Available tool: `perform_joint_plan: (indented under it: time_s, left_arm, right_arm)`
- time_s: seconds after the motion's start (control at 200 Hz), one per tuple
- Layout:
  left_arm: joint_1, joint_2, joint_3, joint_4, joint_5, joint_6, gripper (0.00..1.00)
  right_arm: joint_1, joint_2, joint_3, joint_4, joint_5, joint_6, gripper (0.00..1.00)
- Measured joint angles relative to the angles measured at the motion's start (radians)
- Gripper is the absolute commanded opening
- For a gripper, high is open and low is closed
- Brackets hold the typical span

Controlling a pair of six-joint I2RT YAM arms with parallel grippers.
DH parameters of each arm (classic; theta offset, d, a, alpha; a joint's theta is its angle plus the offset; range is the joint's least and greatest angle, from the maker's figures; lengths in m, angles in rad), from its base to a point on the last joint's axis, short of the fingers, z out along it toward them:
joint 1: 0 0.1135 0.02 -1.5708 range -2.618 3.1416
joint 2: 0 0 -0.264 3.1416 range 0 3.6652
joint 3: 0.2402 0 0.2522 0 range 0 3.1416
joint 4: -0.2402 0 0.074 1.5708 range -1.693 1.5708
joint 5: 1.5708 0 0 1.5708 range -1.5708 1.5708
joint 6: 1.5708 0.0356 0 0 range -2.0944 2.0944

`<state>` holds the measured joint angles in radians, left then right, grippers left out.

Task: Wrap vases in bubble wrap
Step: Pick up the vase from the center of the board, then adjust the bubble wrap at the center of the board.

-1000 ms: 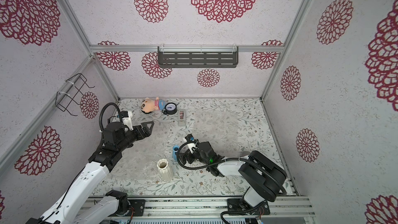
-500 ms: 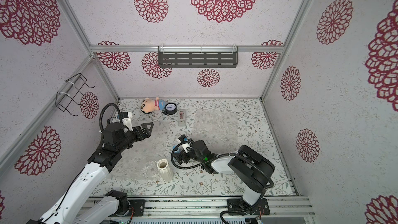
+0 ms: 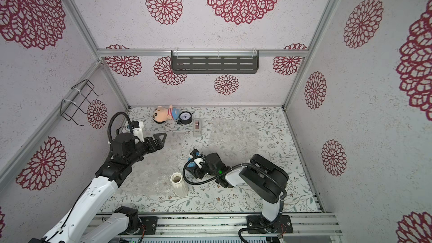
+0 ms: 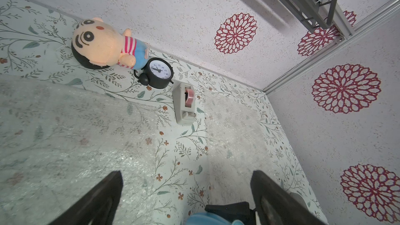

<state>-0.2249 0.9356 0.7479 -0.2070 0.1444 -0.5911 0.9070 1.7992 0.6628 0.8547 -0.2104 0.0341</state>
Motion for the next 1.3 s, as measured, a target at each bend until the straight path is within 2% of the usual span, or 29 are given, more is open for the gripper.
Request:
perform_joint_plan:
  time_s: [0.225, 0.41, 0.595, 0.711, 0.916, 1.061, 1.296]
  left_arm:
    - [0.0, 0.0, 0.007, -0.002, 0.001, -0.001, 0.97]
    - [-0.006, 0.0, 0.033, -0.009, 0.006, -0.021, 0.97]
    - [-0.044, 0.048, 0.085, -0.012, 0.01, -0.055, 0.97]
    - [-0.092, 0.138, 0.137, -0.022, 0.003, -0.072, 0.97]
    - [-0.214, 0.357, 0.256, -0.066, -0.001, -0.066, 1.0]
    - [-0.284, 0.518, 0.353, -0.113, 0.004, -0.036, 0.96]
    - [-0.36, 0.766, 0.496, -0.195, 0.027, 0.019, 0.86]
  right_arm:
    - [0.0, -0.025, 0.018, -0.064, 0.017, -0.016, 0.43]
    - [-0.004, -0.126, 0.077, -0.28, 0.082, -0.017, 0.39]
    - [-0.025, -0.28, 0.153, -0.542, 0.219, -0.015, 0.37]
    - [-0.056, -0.362, 0.185, -0.697, 0.315, -0.01, 0.36]
    - [-0.167, -0.466, 0.179, -0.929, 0.399, 0.021, 0.35]
    - [-0.227, -0.532, 0.148, -1.023, 0.414, 0.046, 0.34]
    - [-0.257, -0.533, 0.145, -1.101, 0.428, 0.07, 0.31]
